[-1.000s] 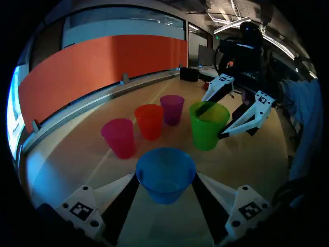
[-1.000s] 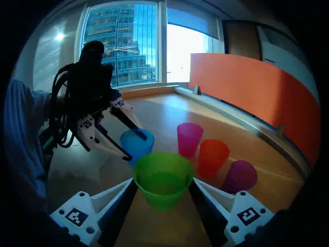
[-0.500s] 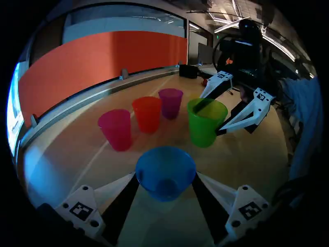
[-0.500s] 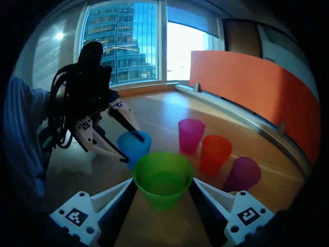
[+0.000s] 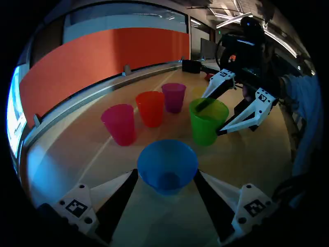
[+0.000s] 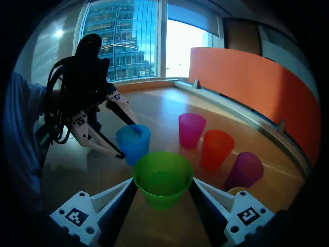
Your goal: Pour water
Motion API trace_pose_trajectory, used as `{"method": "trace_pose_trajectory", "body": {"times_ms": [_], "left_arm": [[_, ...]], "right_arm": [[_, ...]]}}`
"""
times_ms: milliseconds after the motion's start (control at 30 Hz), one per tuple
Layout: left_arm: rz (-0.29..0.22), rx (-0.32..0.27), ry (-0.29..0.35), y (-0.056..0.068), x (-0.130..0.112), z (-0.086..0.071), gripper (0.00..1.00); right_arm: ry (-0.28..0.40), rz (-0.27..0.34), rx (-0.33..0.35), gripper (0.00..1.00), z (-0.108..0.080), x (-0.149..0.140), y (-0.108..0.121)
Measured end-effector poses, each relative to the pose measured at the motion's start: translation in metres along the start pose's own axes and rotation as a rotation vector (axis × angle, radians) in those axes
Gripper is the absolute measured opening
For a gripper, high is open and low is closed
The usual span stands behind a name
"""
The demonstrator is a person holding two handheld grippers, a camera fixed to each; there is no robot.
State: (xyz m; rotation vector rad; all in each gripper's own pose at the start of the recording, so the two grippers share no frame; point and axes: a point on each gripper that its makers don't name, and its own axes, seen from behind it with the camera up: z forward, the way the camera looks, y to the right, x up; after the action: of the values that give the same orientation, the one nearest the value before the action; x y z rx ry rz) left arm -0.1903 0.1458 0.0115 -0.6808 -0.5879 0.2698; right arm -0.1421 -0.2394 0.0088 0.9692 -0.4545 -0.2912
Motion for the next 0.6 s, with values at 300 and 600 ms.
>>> {"method": "trace_pose_trajectory", "body": {"times_ms": [300, 600], "left_arm": [[0.004, 0.001, -0.020, 0.009, -0.011, -0.006, 1.00], [-0.010, 0.007, -0.022, 0.011, -0.016, -0.014, 1.00]], "right_arm": [[-0.005, 0.003, -0.004, 0.89, 0.010, -0.009, -0.002], [-0.002, -0.014, -0.013, 0.89, 0.013, -0.013, -0.003]]}}
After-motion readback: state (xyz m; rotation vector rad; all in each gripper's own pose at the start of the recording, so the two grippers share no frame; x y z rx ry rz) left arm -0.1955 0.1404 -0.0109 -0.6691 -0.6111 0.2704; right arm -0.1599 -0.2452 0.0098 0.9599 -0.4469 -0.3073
